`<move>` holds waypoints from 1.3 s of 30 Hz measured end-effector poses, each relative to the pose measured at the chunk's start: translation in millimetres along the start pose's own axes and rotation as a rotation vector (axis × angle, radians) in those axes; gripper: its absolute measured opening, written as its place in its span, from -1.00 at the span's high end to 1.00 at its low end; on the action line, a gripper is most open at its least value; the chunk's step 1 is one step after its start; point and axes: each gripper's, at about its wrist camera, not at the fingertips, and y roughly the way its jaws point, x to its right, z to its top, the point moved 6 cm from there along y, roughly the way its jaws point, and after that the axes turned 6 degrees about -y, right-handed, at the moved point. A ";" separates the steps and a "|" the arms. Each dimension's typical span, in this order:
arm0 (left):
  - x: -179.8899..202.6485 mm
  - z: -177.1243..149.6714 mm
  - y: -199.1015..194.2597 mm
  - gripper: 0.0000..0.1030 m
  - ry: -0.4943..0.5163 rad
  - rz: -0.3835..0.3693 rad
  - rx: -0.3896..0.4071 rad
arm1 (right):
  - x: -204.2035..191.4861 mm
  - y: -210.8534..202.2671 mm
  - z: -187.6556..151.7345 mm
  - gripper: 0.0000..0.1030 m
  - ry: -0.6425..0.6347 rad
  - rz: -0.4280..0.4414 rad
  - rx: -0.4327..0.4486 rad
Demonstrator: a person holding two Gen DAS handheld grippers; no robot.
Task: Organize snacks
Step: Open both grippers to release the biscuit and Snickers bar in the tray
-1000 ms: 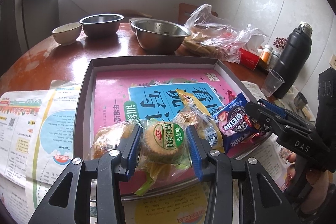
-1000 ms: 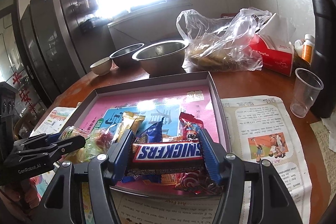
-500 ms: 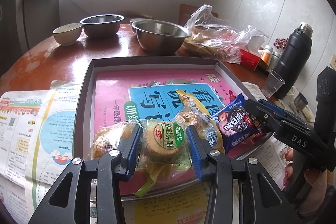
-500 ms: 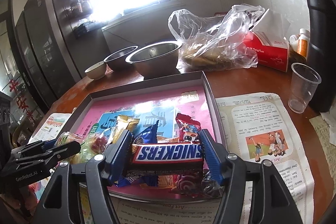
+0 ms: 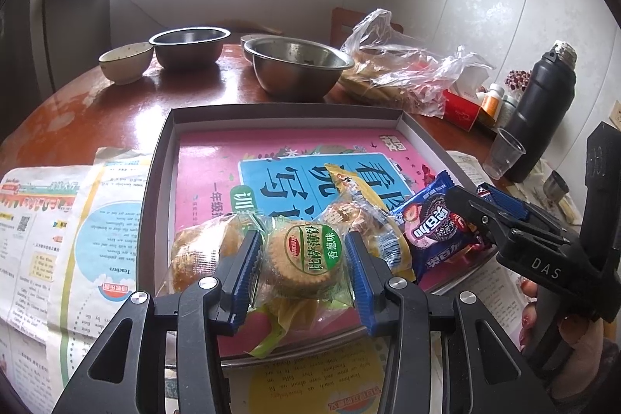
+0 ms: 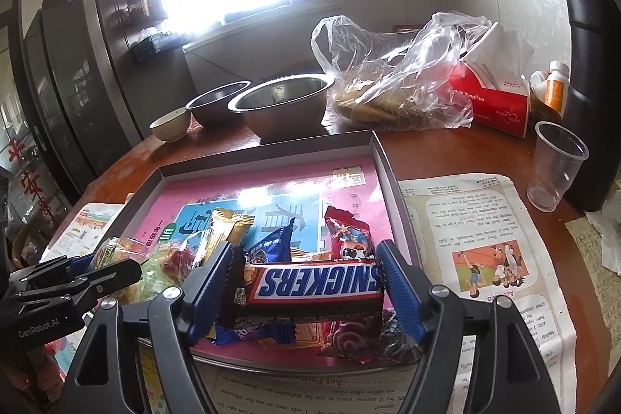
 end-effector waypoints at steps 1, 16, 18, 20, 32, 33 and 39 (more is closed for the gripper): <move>0.1 0.1 0.1 0.11 -0.001 -0.001 0.002 | -0.4 0.1 -0.3 -0.44 -0.003 -0.001 0.000; 1.5 1.4 -9.5 -0.28 0.003 -0.001 0.019 | 8.9 5.3 10.5 -0.70 -0.010 -0.066 0.012; 1.9 1.9 -12.4 -0.29 0.005 0.000 0.025 | 9.1 9.5 14.2 -0.71 -0.019 -0.078 0.008; 2.0 2.4 -14.8 -0.31 0.007 0.002 0.029 | 8.7 12.3 16.5 -0.71 -0.023 -0.079 0.005; 3.8 5.2 -27.0 -0.43 0.002 0.010 0.052 | 5.5 3.9 36.3 -0.79 -0.031 -0.069 0.050; 3.6 5.8 -28.6 -0.44 0.000 0.011 0.056 | 5.5 2.2 37.8 -0.79 -0.030 -0.068 0.054; 5.0 7.7 -41.5 -0.46 -0.004 0.014 0.079 | 7.7 -22.3 51.4 -0.83 -0.030 -0.060 0.113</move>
